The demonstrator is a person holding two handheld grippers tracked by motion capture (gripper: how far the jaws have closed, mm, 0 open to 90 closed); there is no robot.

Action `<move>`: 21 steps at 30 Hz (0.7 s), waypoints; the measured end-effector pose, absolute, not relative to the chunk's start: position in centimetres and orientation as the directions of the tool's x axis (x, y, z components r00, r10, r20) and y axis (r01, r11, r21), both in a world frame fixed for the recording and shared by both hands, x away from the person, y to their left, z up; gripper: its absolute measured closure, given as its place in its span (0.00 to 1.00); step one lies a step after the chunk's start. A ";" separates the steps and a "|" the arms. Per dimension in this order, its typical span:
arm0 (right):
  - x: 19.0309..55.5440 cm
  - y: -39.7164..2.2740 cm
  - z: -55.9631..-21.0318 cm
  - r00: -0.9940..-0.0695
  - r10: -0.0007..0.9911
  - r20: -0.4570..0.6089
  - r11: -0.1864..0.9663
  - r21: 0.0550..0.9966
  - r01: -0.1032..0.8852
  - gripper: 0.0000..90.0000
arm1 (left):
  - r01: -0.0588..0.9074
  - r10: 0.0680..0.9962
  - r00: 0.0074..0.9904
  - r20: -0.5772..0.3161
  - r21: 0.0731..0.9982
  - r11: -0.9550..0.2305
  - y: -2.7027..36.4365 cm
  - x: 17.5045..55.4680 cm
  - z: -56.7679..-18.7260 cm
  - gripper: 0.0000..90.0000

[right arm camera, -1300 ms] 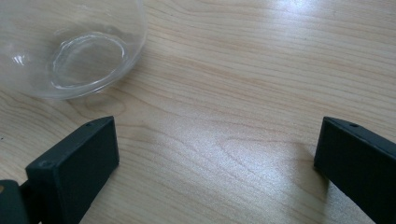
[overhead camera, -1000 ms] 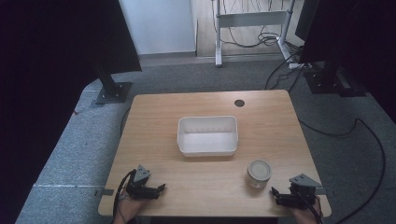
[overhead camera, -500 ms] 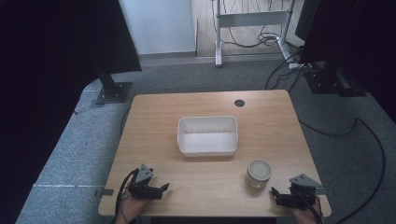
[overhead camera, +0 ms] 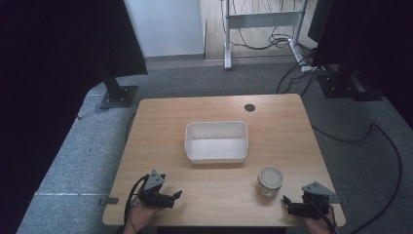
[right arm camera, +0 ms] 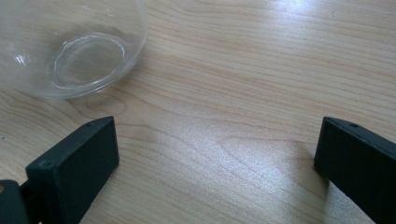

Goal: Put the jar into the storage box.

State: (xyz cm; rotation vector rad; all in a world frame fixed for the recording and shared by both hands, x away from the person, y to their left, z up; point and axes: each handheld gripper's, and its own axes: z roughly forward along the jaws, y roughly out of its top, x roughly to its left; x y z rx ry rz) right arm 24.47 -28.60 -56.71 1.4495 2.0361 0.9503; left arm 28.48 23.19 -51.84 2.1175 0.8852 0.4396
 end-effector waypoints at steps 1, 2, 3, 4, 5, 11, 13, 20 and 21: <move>24.5 -28.6 -56.7 -0.336 0.942 0.021 0.205 0.757 0.621 0.00 | 0.442 0.714 0.700 0.015 0.776 -0.449 23.0 28.5 -51.7 0.08; 24.5 -28.6 -56.7 -0.336 0.942 0.021 0.204 0.757 0.621 0.00 | 0.441 0.713 0.701 0.012 0.779 -0.446 22.9 28.5 -51.6 0.08; 24.5 -28.6 -56.7 -0.336 0.942 0.021 0.204 0.757 0.621 0.00 | 0.438 0.710 0.704 0.009 0.781 -0.445 22.7 28.5 -51.5 0.08; 24.5 -28.6 -56.7 -0.336 0.942 0.021 0.204 0.757 0.621 0.00 | 0.438 0.710 0.704 0.009 0.781 -0.445 22.7 28.5 -51.5 0.08; 24.5 -28.6 -56.7 -0.336 0.942 0.021 0.204 0.757 0.621 0.00 | 0.432 0.704 0.710 0.008 0.785 -0.445 22.4 28.4 -51.4 0.08; 24.4 -28.6 -56.7 -0.335 0.942 0.022 0.203 0.758 0.620 0.00 | 0.427 0.694 0.720 -0.012 0.796 -0.429 21.7 28.5 -51.1 0.07; 24.4 -28.6 -56.7 -0.335 0.942 0.022 0.203 0.757 0.621 0.00 | 0.427 0.690 0.724 -0.023 0.800 -0.421 21.4 28.6 -51.0 0.07; 24.4 -28.6 -56.7 -0.335 0.942 0.022 0.203 0.757 0.621 0.00 | 0.421 0.682 0.730 -0.040 0.813 -0.403 20.5 28.8 -50.5 0.06; 24.4 -28.6 -56.7 -0.335 0.942 0.022 0.203 0.757 0.621 0.00 | 0.421 0.682 0.730 -0.040 0.813 -0.403 20.5 28.8 -50.5 0.06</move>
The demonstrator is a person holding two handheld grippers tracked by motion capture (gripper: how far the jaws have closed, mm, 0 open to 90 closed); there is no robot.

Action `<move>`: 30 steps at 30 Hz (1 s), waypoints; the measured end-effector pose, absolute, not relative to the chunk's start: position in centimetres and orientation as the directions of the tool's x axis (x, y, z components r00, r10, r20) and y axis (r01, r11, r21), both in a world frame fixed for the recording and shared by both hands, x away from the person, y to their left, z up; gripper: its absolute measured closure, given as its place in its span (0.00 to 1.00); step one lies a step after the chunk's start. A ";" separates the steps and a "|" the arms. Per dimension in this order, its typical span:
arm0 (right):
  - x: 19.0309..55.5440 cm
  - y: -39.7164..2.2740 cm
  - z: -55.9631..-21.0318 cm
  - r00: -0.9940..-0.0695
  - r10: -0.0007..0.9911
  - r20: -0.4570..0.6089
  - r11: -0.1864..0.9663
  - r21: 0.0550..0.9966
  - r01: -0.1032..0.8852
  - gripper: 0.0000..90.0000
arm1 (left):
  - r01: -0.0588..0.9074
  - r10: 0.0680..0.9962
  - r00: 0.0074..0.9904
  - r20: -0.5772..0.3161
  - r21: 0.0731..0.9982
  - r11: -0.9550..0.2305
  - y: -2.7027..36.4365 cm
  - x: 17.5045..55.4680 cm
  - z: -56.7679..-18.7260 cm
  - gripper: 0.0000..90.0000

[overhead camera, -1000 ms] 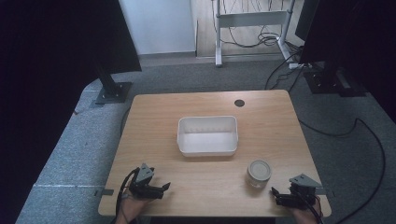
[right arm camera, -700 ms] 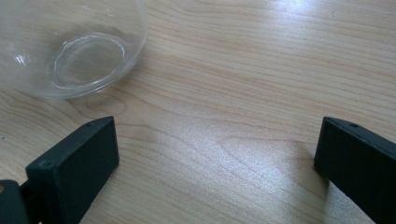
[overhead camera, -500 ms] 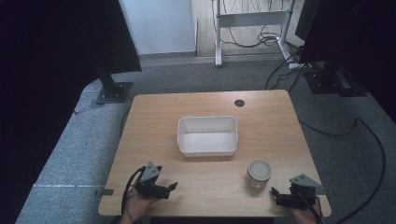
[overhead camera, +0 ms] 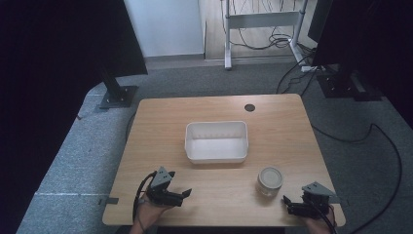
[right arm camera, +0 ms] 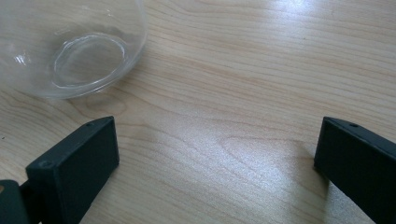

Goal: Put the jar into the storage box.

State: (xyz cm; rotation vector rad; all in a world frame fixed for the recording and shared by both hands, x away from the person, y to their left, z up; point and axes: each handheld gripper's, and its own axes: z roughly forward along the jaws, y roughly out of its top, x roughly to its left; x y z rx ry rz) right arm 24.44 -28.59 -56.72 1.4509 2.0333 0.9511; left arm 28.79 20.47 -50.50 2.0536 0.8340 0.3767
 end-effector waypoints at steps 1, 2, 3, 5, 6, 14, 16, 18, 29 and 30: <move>24.4 -28.6 -56.7 -0.335 0.942 0.022 0.203 0.757 0.621 0.00 | 0.420 0.682 0.731 -0.042 0.815 -0.400 20.3 28.8 -50.4 0.06; 24.4 -28.6 -56.7 -0.335 0.942 0.022 0.203 0.758 0.621 0.00 | 0.418 0.680 0.732 -0.042 0.816 -0.399 20.1 28.9 -50.3 0.06; 24.4 -28.6 -56.7 -0.335 0.942 0.022 0.203 0.758 0.620 0.00 | 0.418 0.679 0.733 -0.044 0.817 -0.398 20.0 28.9 -50.3 0.06; 24.4 -28.6 -56.7 -0.335 0.942 0.022 0.203 0.758 0.620 0.00 | 0.414 0.676 0.736 -0.042 0.818 -0.400 19.6 29.0 -50.1 0.06; 24.4 -28.6 -56.7 -0.335 0.942 0.022 0.203 0.758 0.620 0.00 | 0.414 0.675 0.736 -0.043 0.818 -0.399 19.4 29.0 -50.1 0.06; 24.4 -28.6 -56.7 -0.335 0.942 0.022 0.203 0.758 0.620 0.00 | 0.396 0.658 0.753 -0.029 0.818 -0.417 17.9 29.2 -49.7 0.07; 24.4 -28.6 -56.7 -0.335 0.942 0.022 0.203 0.758 0.620 0.00 | 0.391 0.653 0.757 -0.025 0.818 -0.422 17.6 29.3 -49.6 0.07; 24.4 -28.6 -56.7 -0.336 0.942 0.022 0.203 0.758 0.620 0.00 | 0.385 0.649 0.761 -0.020 0.819 -0.426 17.2 29.3 -49.6 0.07; 24.4 -28.6 -56.7 -0.336 0.942 0.022 0.204 0.758 0.619 0.00 | 0.349 0.623 0.782 0.002 0.827 -0.441 15.0 29.6 -49.2 0.08; 24.4 -28.6 -56.7 -0.336 0.941 0.022 0.204 0.758 0.619 0.00 | 0.345 0.621 0.784 0.005 0.828 -0.442 14.8 29.6 -49.2 0.08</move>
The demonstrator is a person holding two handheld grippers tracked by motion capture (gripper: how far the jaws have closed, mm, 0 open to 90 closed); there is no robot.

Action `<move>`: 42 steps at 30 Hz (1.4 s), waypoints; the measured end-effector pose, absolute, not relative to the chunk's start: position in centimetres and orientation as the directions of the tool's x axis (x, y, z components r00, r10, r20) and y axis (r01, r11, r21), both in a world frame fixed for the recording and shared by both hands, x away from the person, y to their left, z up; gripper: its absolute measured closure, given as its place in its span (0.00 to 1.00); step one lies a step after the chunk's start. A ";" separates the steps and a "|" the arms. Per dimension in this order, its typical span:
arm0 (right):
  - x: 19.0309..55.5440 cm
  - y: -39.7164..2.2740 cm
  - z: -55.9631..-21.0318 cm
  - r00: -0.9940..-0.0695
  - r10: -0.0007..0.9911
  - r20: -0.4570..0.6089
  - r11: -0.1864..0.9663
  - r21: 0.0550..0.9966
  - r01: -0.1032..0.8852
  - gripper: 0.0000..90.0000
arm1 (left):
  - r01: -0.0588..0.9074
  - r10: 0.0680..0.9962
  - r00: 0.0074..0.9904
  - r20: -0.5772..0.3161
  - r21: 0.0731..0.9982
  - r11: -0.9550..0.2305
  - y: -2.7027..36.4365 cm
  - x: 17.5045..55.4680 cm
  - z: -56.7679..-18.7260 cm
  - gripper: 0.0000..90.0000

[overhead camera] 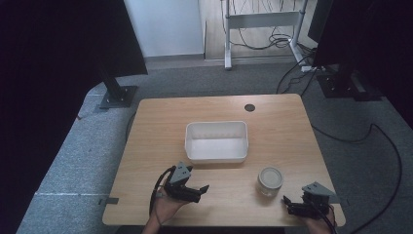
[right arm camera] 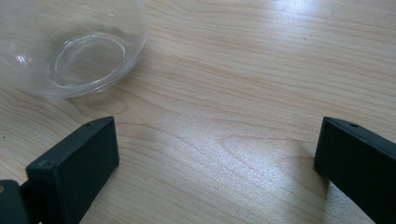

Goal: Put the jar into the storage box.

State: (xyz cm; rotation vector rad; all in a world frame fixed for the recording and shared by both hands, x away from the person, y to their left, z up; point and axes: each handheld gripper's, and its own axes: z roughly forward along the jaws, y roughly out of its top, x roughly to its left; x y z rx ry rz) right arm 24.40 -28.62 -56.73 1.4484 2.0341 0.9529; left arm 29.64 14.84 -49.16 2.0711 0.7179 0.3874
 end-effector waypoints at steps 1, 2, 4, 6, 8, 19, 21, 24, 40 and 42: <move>24.4 -28.6 -56.7 -0.336 0.942 0.022 0.204 0.758 0.619 0.00 | 0.342 0.619 0.786 0.007 0.828 -0.443 14.6 29.7 -49.1 0.08; 24.4 -28.6 -56.7 -0.337 0.941 0.022 0.204 0.758 0.619 0.00 | 0.340 0.618 0.786 0.007 0.829 -0.443 14.4 29.7 -49.1 0.07; 24.4 -28.6 -56.7 -0.337 0.941 0.022 0.204 0.758 0.619 0.00 | 0.336 0.616 0.788 0.009 0.832 -0.441 14.0 29.7 -49.1 0.07; 24.4 -28.6 -56.7 -0.337 0.941 0.022 0.204 0.758 0.619 0.00 | 0.331 0.612 0.791 0.011 0.834 -0.442 13.5 29.7 -49.0 0.07; 24.4 -28.6 -56.7 -0.337 0.941 0.022 0.204 0.758 0.619 0.00 | 0.323 0.605 0.796 0.017 0.832 -0.450 12.7 29.7 -49.1 0.07; 24.4 -28.6 -56.7 -0.337 0.941 0.022 0.204 0.759 0.619 0.00 | 0.297 0.581 0.813 0.037 0.832 -0.468 10.3 29.7 -49.4 0.07; 24.4 -28.6 -56.7 -0.338 0.941 0.022 0.204 0.759 0.619 0.00 | 0.295 0.580 0.814 0.037 0.833 -0.468 9.8 29.8 -49.4 0.07; 24.4 -28.6 -56.7 -0.339 0.941 0.022 0.205 0.759 0.618 0.00 | 0.298 0.575 0.817 0.032 0.831 -0.470 9.1 29.8 -49.6 0.07; 24.4 -28.7 -56.7 -0.342 0.939 0.022 0.207 0.760 0.617 0.00 | 0.289 0.555 0.831 0.032 0.828 -0.481 5.2 29.7 -50.3 0.04; 24.4 -28.6 -56.7 -0.341 0.940 0.023 0.206 0.759 0.617 0.00 | 0.282 0.550 0.835 0.036 0.829 -0.483 4.7 29.7 -50.3 0.04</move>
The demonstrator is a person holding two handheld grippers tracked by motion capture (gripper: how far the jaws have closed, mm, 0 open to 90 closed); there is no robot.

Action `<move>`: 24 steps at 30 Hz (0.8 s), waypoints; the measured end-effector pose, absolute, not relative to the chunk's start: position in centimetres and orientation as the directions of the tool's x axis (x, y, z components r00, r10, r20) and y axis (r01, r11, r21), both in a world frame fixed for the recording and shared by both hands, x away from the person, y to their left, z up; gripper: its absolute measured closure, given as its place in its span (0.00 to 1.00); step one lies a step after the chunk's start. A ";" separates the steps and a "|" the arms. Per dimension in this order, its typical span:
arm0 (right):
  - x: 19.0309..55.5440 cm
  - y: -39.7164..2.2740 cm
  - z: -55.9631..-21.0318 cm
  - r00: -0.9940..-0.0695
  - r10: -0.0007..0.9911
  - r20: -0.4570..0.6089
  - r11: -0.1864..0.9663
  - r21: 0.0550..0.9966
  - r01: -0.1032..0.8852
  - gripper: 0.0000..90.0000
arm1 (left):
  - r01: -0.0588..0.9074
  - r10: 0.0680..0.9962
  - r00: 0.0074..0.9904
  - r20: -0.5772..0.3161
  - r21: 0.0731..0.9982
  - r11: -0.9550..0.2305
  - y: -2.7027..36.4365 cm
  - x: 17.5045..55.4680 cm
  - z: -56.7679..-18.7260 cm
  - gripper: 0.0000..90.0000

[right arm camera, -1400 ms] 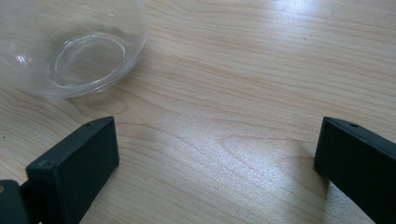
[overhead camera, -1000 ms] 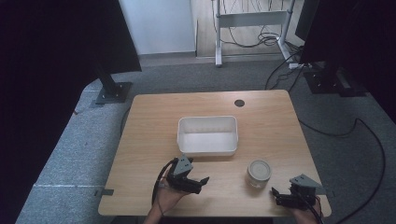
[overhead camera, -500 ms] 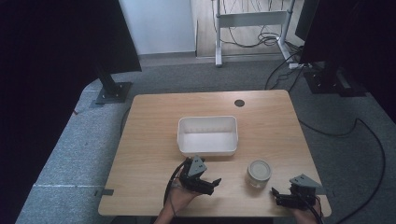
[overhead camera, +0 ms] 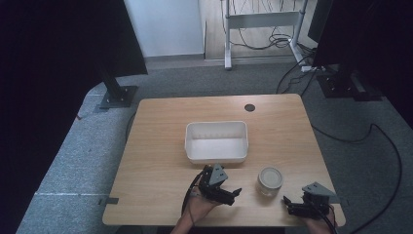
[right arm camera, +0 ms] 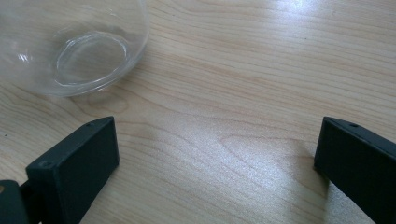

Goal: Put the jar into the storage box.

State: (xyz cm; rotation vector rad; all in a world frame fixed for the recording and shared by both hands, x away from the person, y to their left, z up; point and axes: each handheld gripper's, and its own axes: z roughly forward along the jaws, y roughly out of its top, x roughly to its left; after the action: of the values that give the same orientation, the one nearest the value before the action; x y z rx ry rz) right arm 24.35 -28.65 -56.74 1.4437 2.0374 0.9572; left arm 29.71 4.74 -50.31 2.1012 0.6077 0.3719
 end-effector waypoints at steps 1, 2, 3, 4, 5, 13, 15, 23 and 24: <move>24.4 -28.6 -56.7 -0.341 0.940 0.022 0.206 0.759 0.617 0.00 | 0.281 0.548 0.836 0.037 0.829 -0.484 4.5 29.7 -50.3 0.04; 24.4 -28.6 -56.7 -0.341 0.940 0.022 0.206 0.759 0.617 0.00 | 0.281 0.546 0.837 0.033 0.830 -0.481 4.3 29.8 -50.4 0.03; 24.4 -28.7 -56.7 -0.341 0.940 0.022 0.206 0.759 0.617 0.00 | 0.283 0.546 0.837 0.029 0.831 -0.478 4.1 29.8 -50.4 0.03; 24.4 -28.7 -56.7 -0.342 0.939 0.022 0.207 0.760 0.617 0.00 | 0.282 0.544 0.838 0.030 0.832 -0.479 3.8 29.8 -50.5 0.03; 24.4 -28.7 -56.7 -0.342 0.939 0.022 0.207 0.760 0.616 0.00 | 0.281 0.543 0.839 0.029 0.832 -0.479 3.6 29.8 -50.5 0.03; 24.3 -28.7 -56.7 -0.343 0.939 0.022 0.208 0.760 0.616 0.00 | 0.272 0.518 0.855 0.023 0.830 -0.486 1.5 30.1 -51.1 0.03; 24.3 -28.7 -56.7 -0.344 0.939 0.022 0.208 0.760 0.616 0.00 | 0.271 0.511 0.859 0.018 0.831 -0.486 1.0 30.2 -51.3 0.03; 24.3 -28.7 -56.7 -0.344 0.939 0.022 0.208 0.760 0.616 0.00 | 0.263 0.488 0.873 0.008 0.834 -0.484 -0.9 30.3 -51.6 0.03; 24.3 -28.7 -56.7 -0.344 0.939 0.022 0.208 0.759 0.616 0.00 | 0.259 0.485 0.875 0.011 0.834 -0.487 -1.1 30.3 -51.6 0.02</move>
State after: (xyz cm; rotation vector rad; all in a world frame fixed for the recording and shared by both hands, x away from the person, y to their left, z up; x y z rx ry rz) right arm 24.34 -28.67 -56.74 1.4406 2.0401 0.9583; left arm 30.30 -1.11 -51.61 2.1029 0.5370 0.3033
